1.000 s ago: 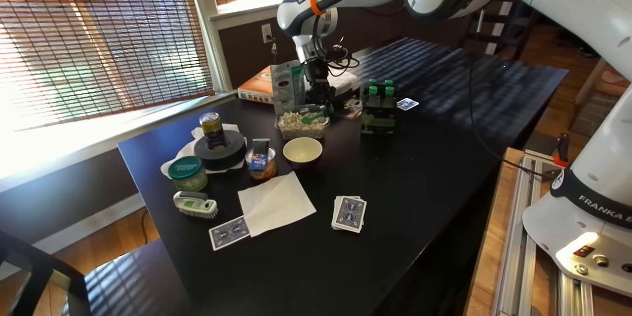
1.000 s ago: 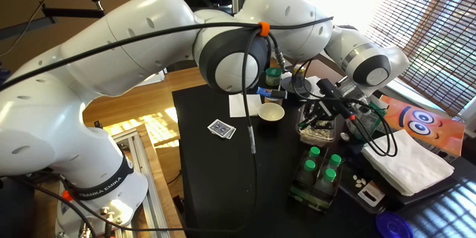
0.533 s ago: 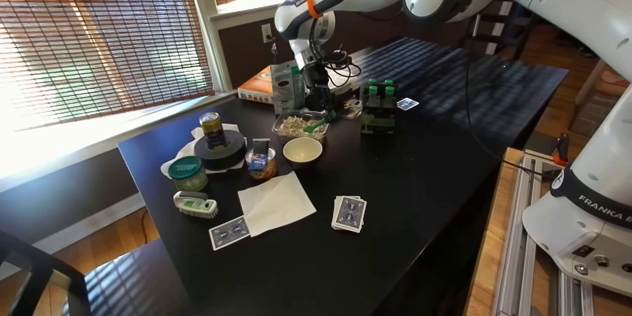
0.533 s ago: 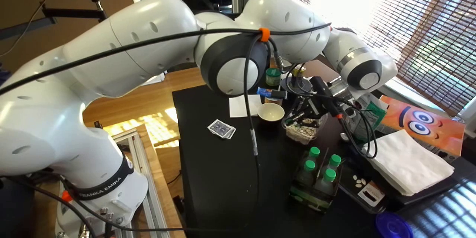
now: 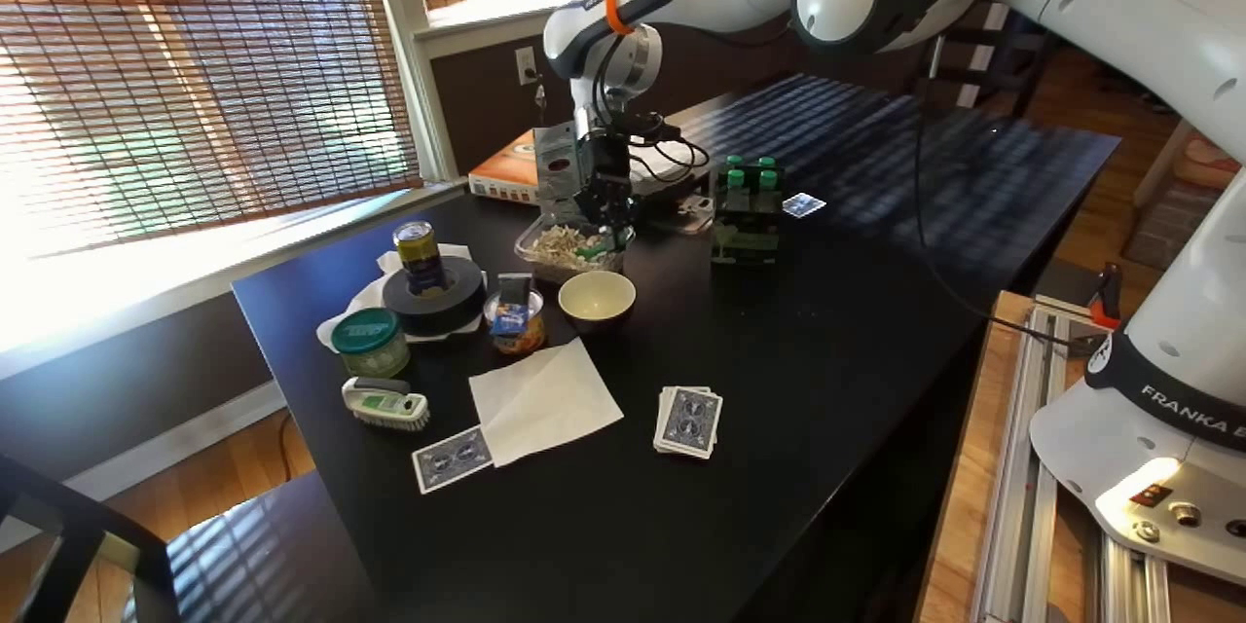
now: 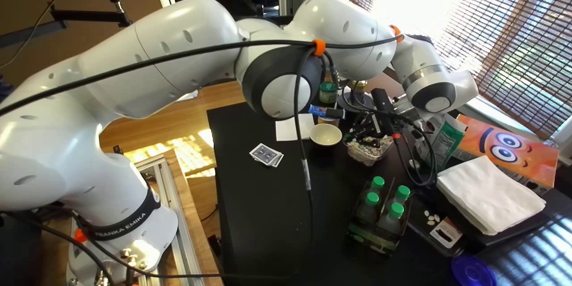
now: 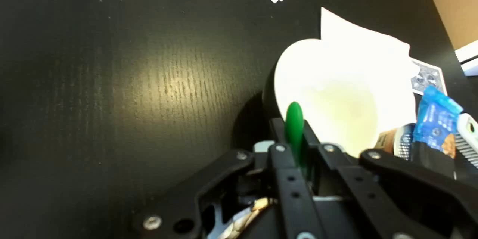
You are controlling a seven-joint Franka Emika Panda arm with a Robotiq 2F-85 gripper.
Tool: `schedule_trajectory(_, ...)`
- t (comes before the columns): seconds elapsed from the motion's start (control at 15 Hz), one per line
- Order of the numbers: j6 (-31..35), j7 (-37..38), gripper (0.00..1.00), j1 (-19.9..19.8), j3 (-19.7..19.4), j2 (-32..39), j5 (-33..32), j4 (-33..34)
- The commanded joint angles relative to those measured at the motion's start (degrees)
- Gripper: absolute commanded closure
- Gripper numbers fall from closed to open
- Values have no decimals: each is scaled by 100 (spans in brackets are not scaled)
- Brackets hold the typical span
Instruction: Put a spoonful of the clear lunchbox's contents into the bowl
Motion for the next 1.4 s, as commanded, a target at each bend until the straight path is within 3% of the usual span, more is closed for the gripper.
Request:
schedule_trajectory(0.0, 289, 451, 97, -107, 96, 157, 462, -2)
schedule_trajectory(0.53, 49, 924, 97, -444, 326, 440, 1375, 134)
schedule_trajectory(1.33, -11, 834, 97, -1071, 934, 877, 2417, 291)
